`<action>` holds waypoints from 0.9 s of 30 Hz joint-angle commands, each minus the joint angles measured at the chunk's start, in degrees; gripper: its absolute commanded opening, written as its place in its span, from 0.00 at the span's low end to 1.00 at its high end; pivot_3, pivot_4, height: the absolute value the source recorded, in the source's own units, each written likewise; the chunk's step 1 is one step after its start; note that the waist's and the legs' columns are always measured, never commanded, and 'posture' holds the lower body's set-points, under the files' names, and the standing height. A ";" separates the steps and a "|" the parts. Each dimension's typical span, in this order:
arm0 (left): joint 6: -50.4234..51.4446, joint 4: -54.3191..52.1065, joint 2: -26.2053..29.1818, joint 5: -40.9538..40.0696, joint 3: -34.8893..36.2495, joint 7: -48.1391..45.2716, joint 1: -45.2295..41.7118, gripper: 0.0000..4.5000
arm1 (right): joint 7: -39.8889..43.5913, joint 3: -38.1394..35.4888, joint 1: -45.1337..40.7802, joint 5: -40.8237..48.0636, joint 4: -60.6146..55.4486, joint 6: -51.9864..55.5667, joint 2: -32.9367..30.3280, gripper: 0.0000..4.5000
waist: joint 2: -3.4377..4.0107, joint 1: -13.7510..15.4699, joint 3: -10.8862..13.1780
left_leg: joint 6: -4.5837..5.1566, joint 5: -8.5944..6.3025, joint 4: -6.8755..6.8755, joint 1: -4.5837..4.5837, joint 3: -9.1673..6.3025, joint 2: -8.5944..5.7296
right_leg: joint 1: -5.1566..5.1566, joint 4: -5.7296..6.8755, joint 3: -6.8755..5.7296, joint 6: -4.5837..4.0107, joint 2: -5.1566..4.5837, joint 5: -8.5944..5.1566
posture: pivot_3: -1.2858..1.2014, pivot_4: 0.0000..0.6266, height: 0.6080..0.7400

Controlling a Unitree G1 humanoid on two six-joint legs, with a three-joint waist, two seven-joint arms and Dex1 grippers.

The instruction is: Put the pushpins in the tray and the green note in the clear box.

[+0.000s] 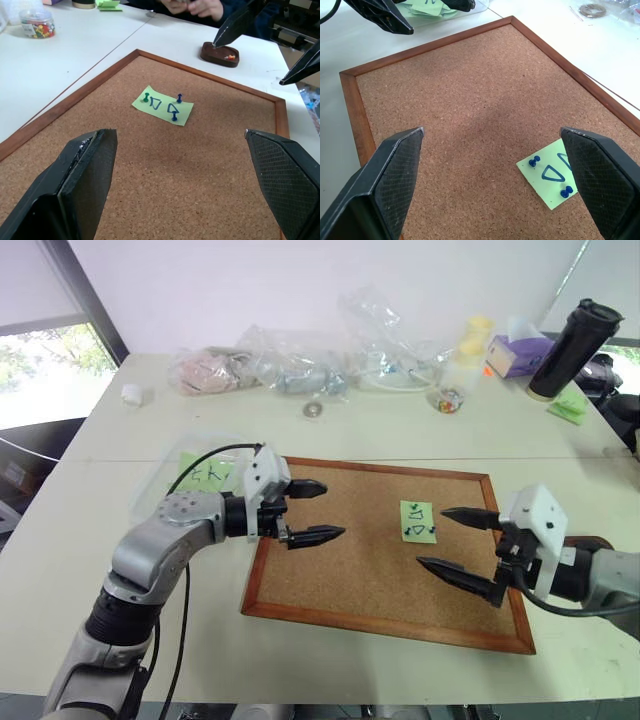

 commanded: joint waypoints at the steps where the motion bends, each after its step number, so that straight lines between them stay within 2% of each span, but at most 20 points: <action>1: -0.35 -2.89 0.56 -0.71 0.85 0.07 0.64 0.99 | 0.35 -0.14 -0.61 -0.49 0.05 -0.69 -0.69 1.00 | 0.00 -0.01 0.00 | 0.00 0.00 0.00 0.00 0.00 0.00 | 0.00 0.00 0.00 0.00 0.00 0.00 | 0.52 0.24 0.93; 19: -6.42 -2.21 0.03 1.51 -0.23 -0.44 6.11 0.99 | 1.77 -0.80 -0.89 -0.60 0.48 0.27 -1.76 1.00 | 0.00 0.02 0.00 | 0.00 0.00 0.00 0.00 0.00 0.00 | 0.00 -0.01 0.00 0.00 -0.01 0.00 | 0.52 0.24 0.93; 27: -8.65 -0.28 -0.62 3.34 -1.30 -1.26 5.73 0.99 | 2.09 -1.34 -1.23 -0.82 0.87 0.50 -2.06 1.00 | 0.00 0.03 0.00 | 0.00 0.00 0.00 0.00 0.01 0.00 | 0.01 -0.01 0.00 0.00 -0.01 0.00 | 0.52 0.24 0.93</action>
